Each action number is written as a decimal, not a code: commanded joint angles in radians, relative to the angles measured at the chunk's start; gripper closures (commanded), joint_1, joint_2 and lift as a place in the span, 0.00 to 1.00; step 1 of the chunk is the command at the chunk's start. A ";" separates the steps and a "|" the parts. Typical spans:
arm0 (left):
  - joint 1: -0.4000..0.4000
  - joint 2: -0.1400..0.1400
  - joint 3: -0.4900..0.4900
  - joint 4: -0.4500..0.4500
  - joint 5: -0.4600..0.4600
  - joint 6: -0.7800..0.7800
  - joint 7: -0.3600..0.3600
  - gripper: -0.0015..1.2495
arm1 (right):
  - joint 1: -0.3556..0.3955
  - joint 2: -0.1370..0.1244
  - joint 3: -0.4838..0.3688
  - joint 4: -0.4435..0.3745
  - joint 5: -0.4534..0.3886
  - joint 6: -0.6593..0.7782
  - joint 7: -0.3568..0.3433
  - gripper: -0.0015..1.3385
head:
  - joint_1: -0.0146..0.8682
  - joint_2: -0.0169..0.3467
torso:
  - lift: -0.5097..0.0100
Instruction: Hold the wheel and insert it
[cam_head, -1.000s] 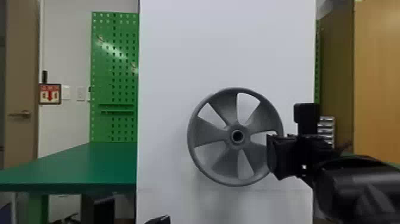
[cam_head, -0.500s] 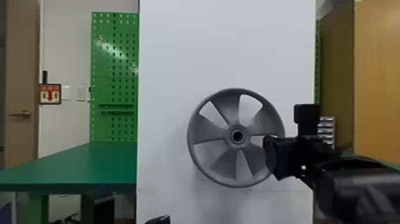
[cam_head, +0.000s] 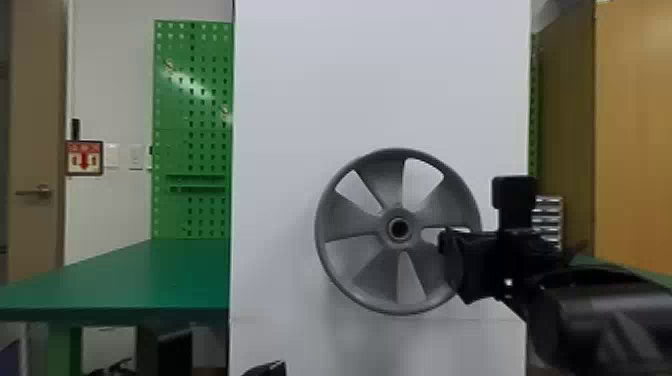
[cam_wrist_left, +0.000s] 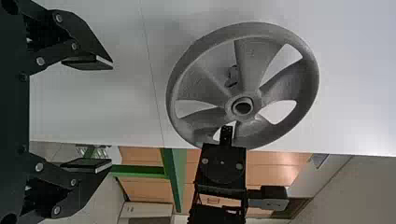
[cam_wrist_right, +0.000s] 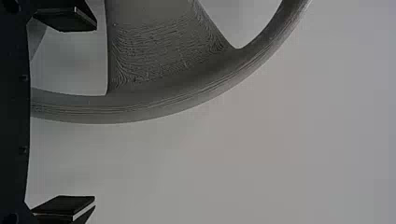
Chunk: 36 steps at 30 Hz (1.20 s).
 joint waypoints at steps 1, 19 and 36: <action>0.003 0.000 0.001 0.000 -0.001 0.000 0.000 0.40 | 0.002 -0.001 -0.002 0.000 -0.006 -0.001 0.000 0.00 | 0.02 0.07 | 0.03; 0.010 0.000 0.008 -0.002 0.003 0.000 0.000 0.40 | 0.097 0.014 -0.005 -0.164 -0.029 -0.014 -0.002 0.00 | 0.02 0.07 | 0.03; 0.013 -0.001 0.015 -0.002 0.008 -0.002 0.000 0.40 | 0.222 0.014 -0.021 -0.359 -0.044 0.034 -0.002 0.00 | 0.02 0.07 | 0.03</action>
